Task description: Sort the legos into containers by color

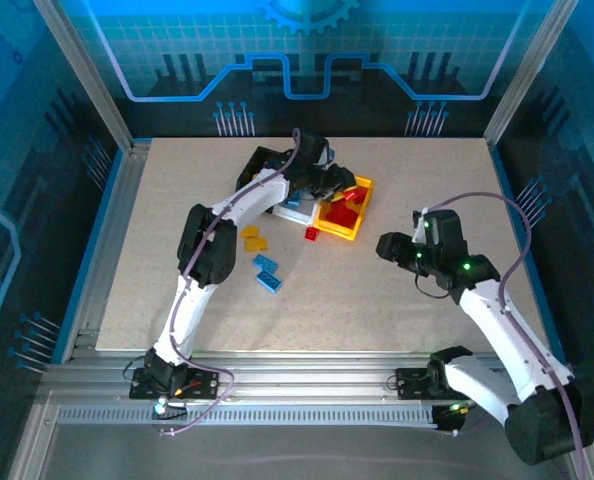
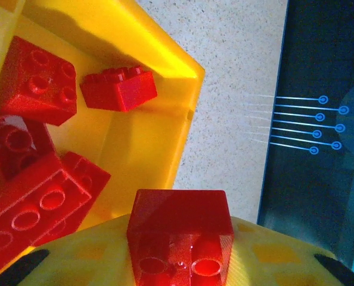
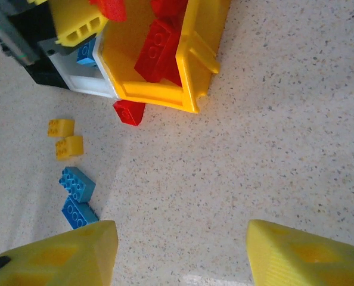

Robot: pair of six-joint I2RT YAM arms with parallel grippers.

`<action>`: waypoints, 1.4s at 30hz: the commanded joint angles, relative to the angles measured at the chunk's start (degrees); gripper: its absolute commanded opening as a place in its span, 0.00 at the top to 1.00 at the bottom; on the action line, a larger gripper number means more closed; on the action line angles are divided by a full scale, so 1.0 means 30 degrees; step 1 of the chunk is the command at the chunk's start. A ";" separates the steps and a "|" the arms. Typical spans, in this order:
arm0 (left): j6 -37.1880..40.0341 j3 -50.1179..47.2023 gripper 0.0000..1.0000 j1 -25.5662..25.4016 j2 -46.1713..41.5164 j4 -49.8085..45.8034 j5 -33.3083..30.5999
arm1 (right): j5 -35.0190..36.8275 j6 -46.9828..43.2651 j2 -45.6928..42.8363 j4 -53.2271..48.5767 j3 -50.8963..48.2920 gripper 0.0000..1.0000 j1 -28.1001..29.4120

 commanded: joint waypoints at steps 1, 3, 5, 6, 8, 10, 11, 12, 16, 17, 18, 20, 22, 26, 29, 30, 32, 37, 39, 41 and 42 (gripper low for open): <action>-0.0273 0.1361 0.61 0.0019 0.0659 -0.0736 0.0266 | 0.0523 0.0358 -0.0876 -0.0888 -0.0632 0.39 -0.0176; -0.0276 0.1469 0.60 0.0025 0.0853 -0.0705 0.0309 | 0.0627 0.0342 -0.1339 -0.1111 -0.0898 0.39 -0.0176; -0.0271 0.1469 0.58 0.0073 0.0965 -0.0683 0.0278 | 0.0726 0.0275 -0.1643 -0.1249 -0.1125 0.39 -0.0170; -0.0288 0.1498 0.56 0.0047 0.1018 -0.0656 0.0294 | 0.0763 0.0264 -0.1763 -0.1320 -0.1199 0.39 -0.0167; -0.0321 0.1586 0.53 0.0074 0.1137 -0.0641 0.0331 | 0.0772 0.0223 -0.1838 -0.1382 -0.1342 0.38 -0.0170; -0.0342 0.1714 0.50 0.0070 0.1209 -0.0668 0.0415 | 0.0745 0.0196 -0.1802 -0.1368 -0.1428 0.38 -0.0170; -0.0316 0.1764 0.49 0.0063 0.1209 -0.0730 0.0434 | 0.0745 0.0183 -0.1749 -0.1332 -0.1450 0.37 -0.0163; -0.0285 0.1819 0.47 0.0072 0.1209 -0.0797 0.0453 | 0.0722 0.0205 -0.1689 -0.1226 -0.1493 0.37 -0.0170; -0.0161 0.2105 0.42 0.0093 0.1181 -0.0981 0.0577 | 0.0558 0.0173 -0.1131 -0.0763 -0.1421 0.37 -0.0170; -0.0102 0.2193 0.41 0.0085 0.1123 -0.1033 0.0619 | 0.0489 0.0145 -0.0890 -0.0615 -0.1356 0.37 -0.0170; -0.0011 0.2241 0.40 0.0079 0.1023 -0.1074 0.0675 | 0.0402 0.0117 -0.0619 -0.0514 -0.1262 0.37 -0.0121; 0.0215 0.2289 0.39 0.0103 0.0791 -0.1202 0.0719 | 0.0252 0.0066 -0.0089 -0.0333 -0.1046 0.37 -0.0092; 0.0489 0.2289 0.38 0.0083 0.0475 -0.1355 0.0755 | 0.0130 -0.0016 0.0477 -0.0140 -0.0776 0.37 0.0018; 0.1474 0.2152 0.36 0.0096 -0.0450 -0.1882 0.0915 | 0.0103 -0.0254 0.1610 0.0249 -0.0178 0.36 0.0465; 0.2760 0.1610 0.33 0.0097 -0.1586 -0.2385 0.1056 | 0.0266 -0.0463 0.2655 0.0073 0.0595 0.36 0.1061; 0.3304 0.1266 0.32 0.0101 -0.2071 -0.2676 0.1048 | 0.0401 -0.0513 0.3028 -0.0125 0.0899 0.36 0.1305; 0.4603 -0.0051 0.30 0.0105 -0.3550 -0.3244 0.0843 | 0.0828 -0.0697 0.3986 -0.0644 0.1661 0.36 0.2022; 0.7577 -0.5757 0.21 0.0121 -0.8557 -0.3672 -0.0627 | 0.2848 -0.0937 0.6513 -0.0673 0.3503 0.36 0.4819; 0.8280 -0.8656 0.15 0.0199 -1.0896 -0.3450 -0.1352 | 0.3400 -0.0937 0.7823 -0.0395 0.4383 0.35 0.5989; 0.8480 -1.1354 0.07 0.0336 -1.3063 -0.3042 -0.1941 | 0.3900 -0.0886 0.9174 -0.0324 0.5295 0.33 0.6959; 0.8518 -1.2918 0.02 0.0445 -1.4182 -0.2812 -0.2226 | 0.4142 -0.0853 0.9893 -0.0328 0.5759 0.32 0.7385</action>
